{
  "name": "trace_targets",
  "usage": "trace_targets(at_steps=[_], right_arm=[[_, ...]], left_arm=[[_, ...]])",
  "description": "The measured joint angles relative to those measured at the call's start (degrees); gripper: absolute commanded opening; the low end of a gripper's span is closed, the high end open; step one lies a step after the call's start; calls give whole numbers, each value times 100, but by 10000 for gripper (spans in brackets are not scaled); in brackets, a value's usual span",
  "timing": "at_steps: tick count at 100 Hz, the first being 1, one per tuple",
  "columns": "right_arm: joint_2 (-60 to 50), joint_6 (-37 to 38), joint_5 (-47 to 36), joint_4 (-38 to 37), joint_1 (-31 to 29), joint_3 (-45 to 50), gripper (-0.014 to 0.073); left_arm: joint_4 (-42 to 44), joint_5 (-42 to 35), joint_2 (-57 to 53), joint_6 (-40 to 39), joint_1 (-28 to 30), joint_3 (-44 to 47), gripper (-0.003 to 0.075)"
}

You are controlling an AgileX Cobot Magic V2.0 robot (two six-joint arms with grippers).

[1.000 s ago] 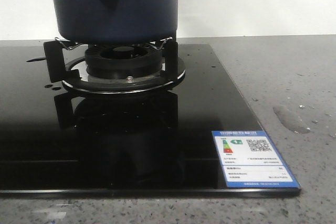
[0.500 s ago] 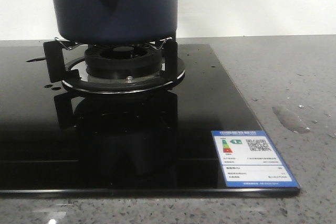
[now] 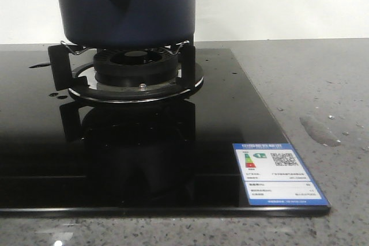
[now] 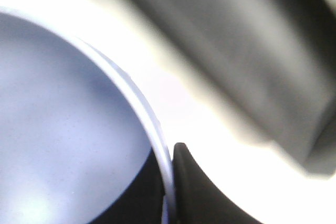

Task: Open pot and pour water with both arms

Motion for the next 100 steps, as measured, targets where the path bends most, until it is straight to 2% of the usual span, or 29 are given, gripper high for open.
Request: trace_targets(at_steps=[14, 41, 51, 73, 87, 100], right_arm=[[0, 238, 773, 995, -304, 0, -42], [-390, 321, 1082, 3496, -1226, -52, -42], [-561, 308, 1153, 3957, -1532, -52, -42], [-1204, -88, 1316, 4239, -2005, -52, -43], [-1546, -327, 1326, 5250, -2564, 174, -43], [-1882, -600, 1326, 6161, -3105, 808, -43]], left_arm=[[0, 0, 0, 0, 0, 0, 221], [0, 0, 0, 0, 0, 0, 221], [0, 0, 0, 0, 0, 0, 221], [0, 0, 0, 0, 0, 0, 221], [0, 19, 91, 0, 0, 0, 221], [0, 33, 143, 0, 0, 0, 221]])
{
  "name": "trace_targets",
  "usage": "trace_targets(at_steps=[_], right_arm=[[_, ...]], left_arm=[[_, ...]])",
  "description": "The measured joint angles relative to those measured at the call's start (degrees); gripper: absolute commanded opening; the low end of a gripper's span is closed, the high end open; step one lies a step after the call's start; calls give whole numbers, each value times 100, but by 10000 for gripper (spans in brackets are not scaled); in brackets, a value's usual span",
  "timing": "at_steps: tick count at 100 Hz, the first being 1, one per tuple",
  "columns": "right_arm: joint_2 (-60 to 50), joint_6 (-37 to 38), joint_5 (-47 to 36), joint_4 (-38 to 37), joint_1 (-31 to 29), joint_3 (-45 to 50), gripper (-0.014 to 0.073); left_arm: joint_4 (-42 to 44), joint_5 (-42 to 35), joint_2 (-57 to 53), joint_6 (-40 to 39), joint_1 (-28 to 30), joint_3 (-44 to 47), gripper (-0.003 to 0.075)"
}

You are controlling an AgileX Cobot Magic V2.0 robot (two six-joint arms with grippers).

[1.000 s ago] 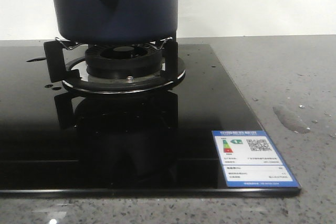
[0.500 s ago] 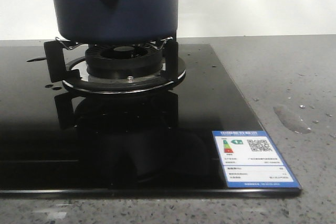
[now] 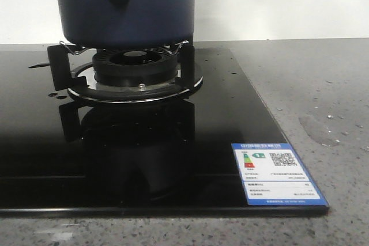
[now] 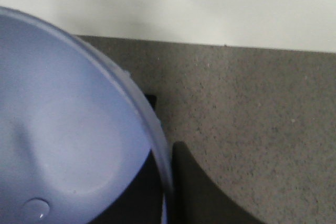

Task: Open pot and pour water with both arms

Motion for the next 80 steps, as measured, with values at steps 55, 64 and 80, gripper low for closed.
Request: trace_targets(at_steps=[55, 64, 80], right_arm=[[-1698, -1242, -62, 1223, -1813, 4582, -43], [-1720, -1348, -118, 1276, -1836, 4918, -43], [-1720, -1392, -213, 1315, -1860, 5402, -43]], left_arm=[[-53, 12, 364, 217, -326, 0, 221], [-205, 12, 492, 332, -326, 0, 221], [-517, 66, 694, 717, -326, 0, 221]])
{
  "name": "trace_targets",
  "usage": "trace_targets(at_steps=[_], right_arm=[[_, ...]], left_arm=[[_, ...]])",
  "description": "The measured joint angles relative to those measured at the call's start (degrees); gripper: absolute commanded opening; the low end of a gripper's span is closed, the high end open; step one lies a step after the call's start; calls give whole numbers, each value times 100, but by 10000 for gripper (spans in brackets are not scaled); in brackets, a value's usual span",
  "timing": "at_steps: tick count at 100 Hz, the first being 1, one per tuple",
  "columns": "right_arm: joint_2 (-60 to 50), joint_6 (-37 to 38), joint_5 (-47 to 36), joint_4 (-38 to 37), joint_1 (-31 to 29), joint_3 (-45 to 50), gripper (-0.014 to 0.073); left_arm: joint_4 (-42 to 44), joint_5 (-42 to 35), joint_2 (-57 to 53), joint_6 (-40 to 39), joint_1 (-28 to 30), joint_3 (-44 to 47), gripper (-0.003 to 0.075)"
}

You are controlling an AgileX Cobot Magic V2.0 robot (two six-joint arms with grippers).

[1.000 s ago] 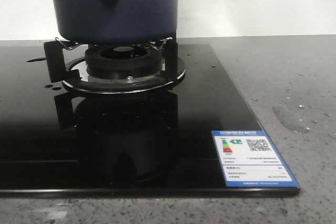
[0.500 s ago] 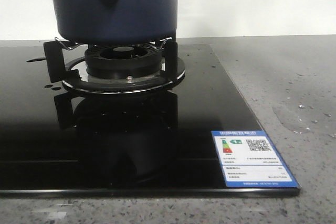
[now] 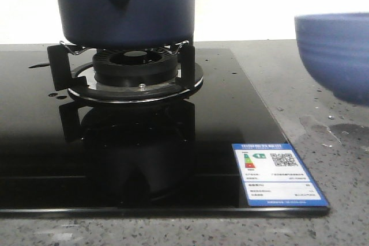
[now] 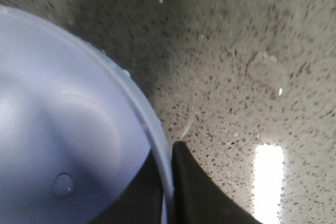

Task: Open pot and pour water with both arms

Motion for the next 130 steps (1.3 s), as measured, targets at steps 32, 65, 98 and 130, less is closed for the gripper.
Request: trace_targets(at_steps=[32, 65, 98, 130], right_arm=[[-46, 0, -361, -28, 0, 481, 93], [-678, 0, -684, -116, 0, 275, 386], [-2368, -3, -1059, 262, 0, -243, 76], [-3354, -3, -1081, 362, 0, -256, -63]], left_arm=[[-605, 324, 204, 797, 0, 0, 221], [-774, 588, 528, 942, -3, -151, 221], [-772, 977, 1296, 1082, -3, -616, 221], [-772, 1338, 2307, 1082, -3, -1056, 221]])
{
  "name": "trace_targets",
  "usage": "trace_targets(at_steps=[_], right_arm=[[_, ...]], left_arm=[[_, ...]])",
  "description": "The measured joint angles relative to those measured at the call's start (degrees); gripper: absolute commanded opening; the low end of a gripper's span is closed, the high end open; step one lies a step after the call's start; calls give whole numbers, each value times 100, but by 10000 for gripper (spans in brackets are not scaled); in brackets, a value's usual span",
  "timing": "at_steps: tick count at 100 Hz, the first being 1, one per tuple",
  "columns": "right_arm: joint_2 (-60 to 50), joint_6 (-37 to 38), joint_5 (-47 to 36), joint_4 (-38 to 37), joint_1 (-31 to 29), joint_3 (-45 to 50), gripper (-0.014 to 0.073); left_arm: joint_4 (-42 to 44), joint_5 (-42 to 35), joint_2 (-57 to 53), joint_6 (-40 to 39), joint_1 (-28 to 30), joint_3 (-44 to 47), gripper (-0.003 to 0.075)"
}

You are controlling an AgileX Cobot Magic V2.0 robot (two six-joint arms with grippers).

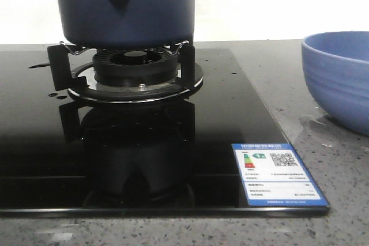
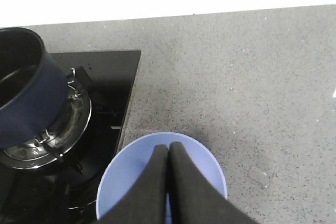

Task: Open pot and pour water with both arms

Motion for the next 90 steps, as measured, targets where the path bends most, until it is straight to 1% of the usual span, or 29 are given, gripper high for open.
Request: trace_targets(at_steps=[20, 58, 90], right_arm=[[-50, 0, 113, -217, 0, 0, -63], [-50, 0, 137, -229, 0, 0, -63], [-50, 0, 147, -229, 0, 0, -63]], left_arm=[[54, 118, 359, 3, 0, -56, 221], [99, 118, 641, 3, 0, -69, 221], [18, -30, 748, 3, 0, -96, 221]])
